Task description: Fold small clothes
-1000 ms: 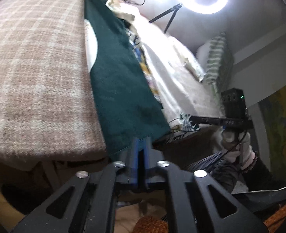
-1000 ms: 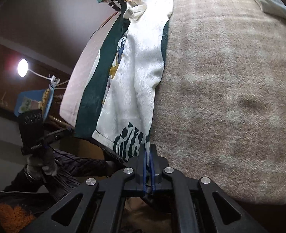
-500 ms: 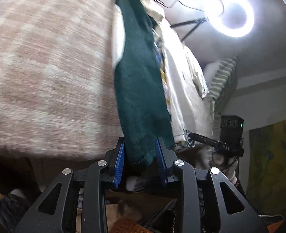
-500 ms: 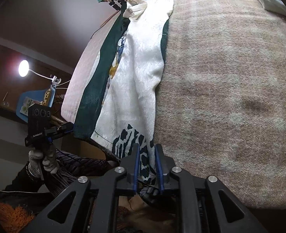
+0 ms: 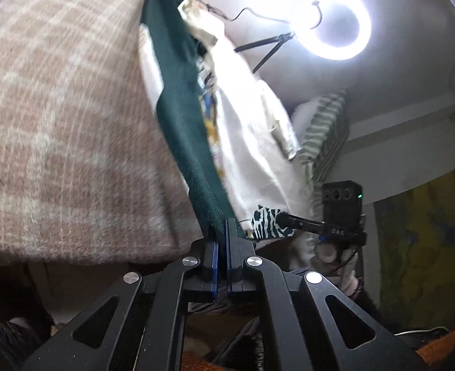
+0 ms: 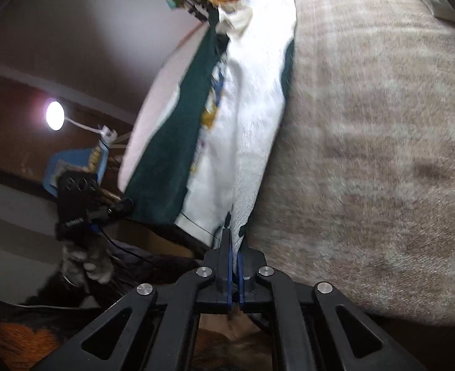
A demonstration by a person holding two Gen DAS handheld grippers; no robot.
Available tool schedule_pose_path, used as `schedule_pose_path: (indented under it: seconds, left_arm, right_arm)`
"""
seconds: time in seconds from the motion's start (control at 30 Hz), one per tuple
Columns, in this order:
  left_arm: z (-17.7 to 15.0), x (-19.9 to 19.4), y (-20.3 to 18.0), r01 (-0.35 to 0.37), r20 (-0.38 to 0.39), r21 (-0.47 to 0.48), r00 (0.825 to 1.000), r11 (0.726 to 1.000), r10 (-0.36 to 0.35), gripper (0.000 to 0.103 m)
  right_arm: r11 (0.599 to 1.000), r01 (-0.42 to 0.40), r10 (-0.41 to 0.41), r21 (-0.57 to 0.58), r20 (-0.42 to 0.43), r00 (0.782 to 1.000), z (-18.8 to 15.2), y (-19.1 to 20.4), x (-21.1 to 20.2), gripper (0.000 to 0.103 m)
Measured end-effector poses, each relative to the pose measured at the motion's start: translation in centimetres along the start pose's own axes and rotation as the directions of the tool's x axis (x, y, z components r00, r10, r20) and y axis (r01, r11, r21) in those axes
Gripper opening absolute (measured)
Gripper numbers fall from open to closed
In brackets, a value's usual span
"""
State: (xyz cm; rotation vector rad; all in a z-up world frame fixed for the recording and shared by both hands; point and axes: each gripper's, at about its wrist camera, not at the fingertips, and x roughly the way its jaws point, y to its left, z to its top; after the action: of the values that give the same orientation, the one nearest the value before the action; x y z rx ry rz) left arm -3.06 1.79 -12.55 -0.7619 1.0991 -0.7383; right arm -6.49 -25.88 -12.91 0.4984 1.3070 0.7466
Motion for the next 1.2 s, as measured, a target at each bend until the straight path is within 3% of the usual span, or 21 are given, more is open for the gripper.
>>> schedule_pose_path:
  seconds: [0.3, 0.73, 1.03, 1.2]
  left_arm:
    - [4.6, 0.8, -0.6, 0.041, 0.021, -0.005, 0.999, 0.999, -0.04, 0.0]
    - [12.1, 2.4, 1.5, -0.016, 0.09, -0.017, 0.996, 1.0, 0.018, 0.0]
    - [14.5, 2.6, 4.2, -0.05, 0.123, -0.075, 0.991, 0.996, 0.059, 0.0]
    - [15.2, 3.0, 4.4, -0.075, 0.129, -0.058, 0.988, 0.995, 0.082, 0.0]
  right_arm:
    - [0.991, -0.107, 0.098, 0.077, 0.108, 0.989, 3.6, -0.4, -2.1, 0.0]
    - [0.981, -0.089, 0.066, 0.173, 0.134, 0.989, 12.9, -2.7, 0.5, 0.0]
    - [0.973, -0.056, 0.028, 0.225, 0.123, 0.992, 15.8, -4.1, 3.0, 0.0]
    - [0.966, -0.042, 0.01, 0.253, 0.128, 0.992, 16.6, -5.1, 3.6, 0.001]
